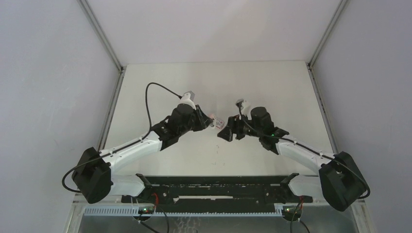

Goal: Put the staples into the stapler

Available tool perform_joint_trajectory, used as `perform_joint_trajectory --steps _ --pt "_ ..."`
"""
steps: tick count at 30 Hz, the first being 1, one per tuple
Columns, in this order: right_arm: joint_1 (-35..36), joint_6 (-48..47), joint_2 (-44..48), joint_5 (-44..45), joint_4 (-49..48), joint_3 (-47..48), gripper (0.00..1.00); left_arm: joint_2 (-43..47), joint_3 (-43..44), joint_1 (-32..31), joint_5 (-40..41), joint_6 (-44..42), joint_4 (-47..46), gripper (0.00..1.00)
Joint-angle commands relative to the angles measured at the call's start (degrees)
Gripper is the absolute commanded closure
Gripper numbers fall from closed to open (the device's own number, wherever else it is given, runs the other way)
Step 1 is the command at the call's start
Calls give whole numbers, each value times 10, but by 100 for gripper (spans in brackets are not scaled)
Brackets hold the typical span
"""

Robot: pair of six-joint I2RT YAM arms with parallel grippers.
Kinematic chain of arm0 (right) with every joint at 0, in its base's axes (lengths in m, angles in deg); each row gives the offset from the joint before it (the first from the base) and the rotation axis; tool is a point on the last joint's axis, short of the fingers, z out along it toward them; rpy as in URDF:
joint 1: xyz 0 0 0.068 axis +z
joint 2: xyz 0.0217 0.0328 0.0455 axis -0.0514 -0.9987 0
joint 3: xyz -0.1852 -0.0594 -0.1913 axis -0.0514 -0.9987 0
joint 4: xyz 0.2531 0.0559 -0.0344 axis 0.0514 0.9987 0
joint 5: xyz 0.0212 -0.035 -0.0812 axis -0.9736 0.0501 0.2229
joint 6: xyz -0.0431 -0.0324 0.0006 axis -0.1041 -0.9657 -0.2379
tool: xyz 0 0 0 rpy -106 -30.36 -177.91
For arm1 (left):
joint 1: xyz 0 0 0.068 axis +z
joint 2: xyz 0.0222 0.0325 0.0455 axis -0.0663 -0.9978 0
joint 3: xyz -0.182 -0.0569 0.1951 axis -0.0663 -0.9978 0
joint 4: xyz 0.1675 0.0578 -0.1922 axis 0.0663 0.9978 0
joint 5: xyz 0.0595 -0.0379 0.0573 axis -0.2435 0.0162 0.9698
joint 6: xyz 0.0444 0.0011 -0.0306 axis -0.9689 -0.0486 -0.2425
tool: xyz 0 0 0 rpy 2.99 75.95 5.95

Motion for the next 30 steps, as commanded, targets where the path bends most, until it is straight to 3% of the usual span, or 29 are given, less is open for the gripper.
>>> perform_joint_trajectory --steps 1,19,30 --pt "34 26 -18 49 -65 27 29 35 -9 -3 -5 30 -34 100" --pt "52 51 -100 49 -109 78 47 43 -10 -7 -21 36 -43 100" --pt "52 38 -112 45 -118 82 84 49 -8 -7 -31 38 -43 100"
